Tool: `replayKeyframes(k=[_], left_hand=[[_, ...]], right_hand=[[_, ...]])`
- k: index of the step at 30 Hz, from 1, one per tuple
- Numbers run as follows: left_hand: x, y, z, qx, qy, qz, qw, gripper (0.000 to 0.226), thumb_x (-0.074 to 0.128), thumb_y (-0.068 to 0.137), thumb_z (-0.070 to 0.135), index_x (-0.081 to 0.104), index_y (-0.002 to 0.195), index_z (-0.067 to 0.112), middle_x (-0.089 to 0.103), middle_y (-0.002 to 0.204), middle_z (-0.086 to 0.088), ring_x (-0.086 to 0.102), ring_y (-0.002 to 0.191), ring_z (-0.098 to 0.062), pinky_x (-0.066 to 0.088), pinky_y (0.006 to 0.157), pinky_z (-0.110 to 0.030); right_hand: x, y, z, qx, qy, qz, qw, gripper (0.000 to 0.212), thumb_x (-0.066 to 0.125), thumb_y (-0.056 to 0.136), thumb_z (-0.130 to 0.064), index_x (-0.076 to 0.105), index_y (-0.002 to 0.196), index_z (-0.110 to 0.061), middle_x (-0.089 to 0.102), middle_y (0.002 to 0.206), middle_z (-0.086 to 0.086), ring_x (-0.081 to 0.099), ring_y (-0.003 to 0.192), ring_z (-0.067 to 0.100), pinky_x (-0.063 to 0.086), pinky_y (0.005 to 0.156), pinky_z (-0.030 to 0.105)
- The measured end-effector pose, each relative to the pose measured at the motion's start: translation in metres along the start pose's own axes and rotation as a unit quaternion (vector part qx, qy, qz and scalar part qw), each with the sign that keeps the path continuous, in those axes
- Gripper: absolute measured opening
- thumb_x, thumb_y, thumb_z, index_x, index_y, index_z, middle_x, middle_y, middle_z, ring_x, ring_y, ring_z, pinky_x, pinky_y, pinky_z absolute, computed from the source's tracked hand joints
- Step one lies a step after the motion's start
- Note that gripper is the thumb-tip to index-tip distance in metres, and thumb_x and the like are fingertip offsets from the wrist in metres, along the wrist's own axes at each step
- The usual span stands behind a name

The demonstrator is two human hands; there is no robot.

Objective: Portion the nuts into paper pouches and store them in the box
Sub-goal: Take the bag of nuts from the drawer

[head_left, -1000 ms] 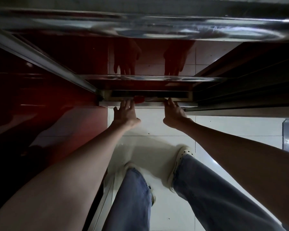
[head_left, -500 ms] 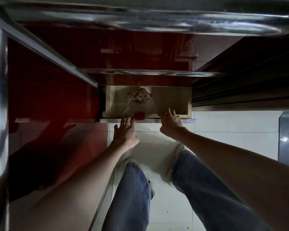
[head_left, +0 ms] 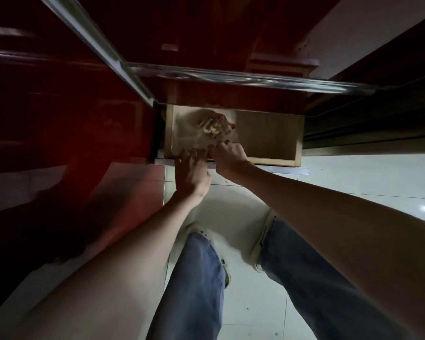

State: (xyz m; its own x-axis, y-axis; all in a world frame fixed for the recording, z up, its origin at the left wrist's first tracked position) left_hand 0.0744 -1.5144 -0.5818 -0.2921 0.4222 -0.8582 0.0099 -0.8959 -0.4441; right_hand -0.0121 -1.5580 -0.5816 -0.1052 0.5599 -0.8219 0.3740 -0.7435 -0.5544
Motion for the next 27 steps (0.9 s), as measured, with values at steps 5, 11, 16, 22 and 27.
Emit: replayKeyframes(k=[5,11,16,22,27], left_hand=[[-0.027,-0.015,0.026,-0.033,-0.092,0.033,0.995,0.058,0.055,0.084,0.016,0.040,0.140,0.015,0.036,0.150,-0.007,0.029,0.140,-0.026,0.031,0.109,-0.046],[-0.083,-0.067,0.046,-0.048,-0.163,0.060,0.984,0.076,0.055,0.082,0.006,0.024,0.151,0.019,0.017,0.161,-0.003,0.020,0.145,-0.024,0.032,0.111,-0.042],[-0.132,-0.140,0.060,-0.089,-0.311,0.085,0.942,0.079,0.056,0.083,-0.002,0.023,0.150,0.023,0.038,0.150,-0.005,0.039,0.133,-0.022,0.043,0.100,-0.035],[-0.159,-0.252,0.075,-0.203,-0.440,-0.008,0.875,0.039,0.046,0.086,-0.009,0.063,0.118,0.007,0.062,0.126,-0.013,0.057,0.115,-0.025,0.041,0.100,-0.031],[-0.190,-0.373,0.110,-0.275,-0.546,0.084,0.787,0.028,0.046,0.088,-0.020,0.061,0.110,-0.012,0.060,0.119,-0.031,0.062,0.105,-0.022,0.044,0.100,-0.031]], right_hand=[[-0.033,-0.007,0.006,-0.007,-0.003,-0.011,1.000,0.038,0.054,0.088,-0.015,0.055,0.126,-0.014,0.060,0.125,0.011,0.058,0.114,0.032,0.049,0.086,0.038],[-0.089,-0.067,0.020,-0.008,0.034,-0.002,0.999,0.039,0.055,0.083,-0.008,0.060,0.121,-0.017,0.063,0.121,0.008,0.061,0.108,0.030,0.050,0.084,0.036],[-0.146,-0.141,0.018,-0.064,0.051,0.019,0.996,0.037,0.057,0.078,-0.003,0.061,0.114,-0.012,0.066,0.104,0.010,0.066,0.088,0.028,0.050,0.068,0.031],[-0.209,-0.244,0.038,-0.135,0.001,0.005,0.991,0.022,0.053,0.087,-0.021,0.066,0.097,-0.007,0.069,0.072,0.010,0.067,0.062,0.028,0.050,0.056,0.030],[-0.236,-0.328,0.054,-0.206,-0.045,-0.060,0.976,0.022,0.048,0.091,-0.024,0.065,0.096,-0.010,0.068,0.080,0.005,0.061,0.065,0.019,0.037,0.058,0.024]])
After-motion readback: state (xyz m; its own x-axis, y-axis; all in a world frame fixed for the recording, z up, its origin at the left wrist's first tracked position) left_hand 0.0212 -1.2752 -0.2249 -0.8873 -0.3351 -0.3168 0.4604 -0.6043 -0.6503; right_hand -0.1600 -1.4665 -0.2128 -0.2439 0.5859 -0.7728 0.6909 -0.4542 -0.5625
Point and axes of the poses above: each hand's wrist, its own y-axis towards the middle knuckle, its own x-axis out of the palm, z = x × y, the point moved 5 cm from there along y, towards the middle knuckle
